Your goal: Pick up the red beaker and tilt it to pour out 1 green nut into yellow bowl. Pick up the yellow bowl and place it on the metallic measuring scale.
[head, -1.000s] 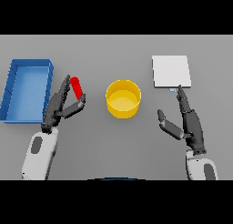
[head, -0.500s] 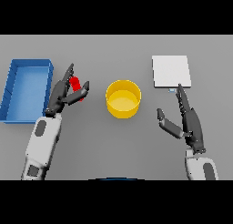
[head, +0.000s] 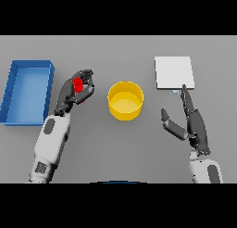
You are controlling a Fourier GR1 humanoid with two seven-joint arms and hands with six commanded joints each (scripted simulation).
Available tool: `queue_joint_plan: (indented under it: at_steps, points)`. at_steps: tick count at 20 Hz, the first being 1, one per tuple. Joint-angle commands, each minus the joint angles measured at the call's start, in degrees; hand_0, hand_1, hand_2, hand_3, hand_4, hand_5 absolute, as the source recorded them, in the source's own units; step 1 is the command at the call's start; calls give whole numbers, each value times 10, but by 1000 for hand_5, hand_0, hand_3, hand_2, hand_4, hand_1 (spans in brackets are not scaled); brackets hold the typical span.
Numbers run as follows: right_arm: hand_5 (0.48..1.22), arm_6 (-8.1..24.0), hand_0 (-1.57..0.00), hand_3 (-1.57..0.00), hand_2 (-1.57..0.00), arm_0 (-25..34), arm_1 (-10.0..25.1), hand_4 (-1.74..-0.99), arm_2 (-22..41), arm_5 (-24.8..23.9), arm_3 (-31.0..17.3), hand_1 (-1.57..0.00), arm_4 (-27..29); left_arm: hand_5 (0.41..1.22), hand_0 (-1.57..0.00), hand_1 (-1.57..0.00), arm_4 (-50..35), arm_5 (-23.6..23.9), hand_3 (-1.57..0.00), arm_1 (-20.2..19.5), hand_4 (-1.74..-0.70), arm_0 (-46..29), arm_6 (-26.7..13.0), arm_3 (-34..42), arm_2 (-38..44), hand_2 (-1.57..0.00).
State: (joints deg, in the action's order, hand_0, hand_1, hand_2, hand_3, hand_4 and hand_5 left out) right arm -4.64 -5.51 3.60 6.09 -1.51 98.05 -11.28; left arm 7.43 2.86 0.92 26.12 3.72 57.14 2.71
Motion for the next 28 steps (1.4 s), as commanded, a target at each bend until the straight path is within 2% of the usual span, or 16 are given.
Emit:
queue_joint_plan:
  at_steps: [1,2,4,5,6,9,12,15,19,21,24,28]
  points:
    - [683,-3,1,1,1,0,3,-1285,-4,3,-4,1,5,949,-681,-701,9,15,-706,-2,-1441,5,0,-5,2,-715]
    - [683,-4,1,1,1,-2,0,-1283,1,4,-1,1,3,1003,-859,-875,21,30,-879,-3,-1439,11,-2,-13,0,-886]
    - [684,3,1,1,1,4,-3,-1290,2,1,-7,1,0,1082,-1115,-1125,31,33,-1128,-3,-1443,11,19,-17,-2,-1133]
    - [684,-7,1,1,1,2,-2,-1291,1,4,-3,1,4,1109,-1206,-1214,30,33,-1217,2,-1445,11,30,-20,1,-1220]
    - [682,0,1,1,1,6,-2,-1293,0,4,-8,1,3,1132,-1279,-1286,33,34,-1288,7,-1447,8,40,-19,-1,-1290]
    - [682,-9,1,1,1,5,-3,-1296,3,6,-6,1,3,1123,-1422,-1425,25,43,-1426,4,-1591,13,53,-19,5,-1427]
    - [674,-13,1,1,1,3,-2,-1274,8,5,-11,1,-7,1108,-1495,-1496,14,45,-1497,-1,-1664,21,57,-10,-1,-1497]
    - [669,-13,1,1,1,14,-3,-1258,4,-2,-23,1,-10,1098,-1532,-1533,17,57,-1533,-11,-1702,14,56,34,-17,-1533]
    - [679,-30,1,1,1,1,-3,-1249,11,-6,-10,1,-21,1107,-1555,-1555,60,59,-1555,-39,-1725,33,-8,86,-68,-1556]
    - [688,-6,1,1,1,10,-5,-1245,18,-13,-6,1,-39,1119,-1561,-1561,103,34,-1561,-70,-1731,51,-47,96,-113,-1561]
    - [696,1,1,1,1,7,-4,-1243,19,-13,-1,1,-39,1117,-1563,-1563,130,9,-1563,-97,-1733,62,-63,101,-148,-1563]
    - [711,1,1,1,1,-1,-1,-1248,16,-9,8,1,-32,1112,-1564,-1565,151,-4,-1565,-124,-1734,81,-62,86,-175,-1565]
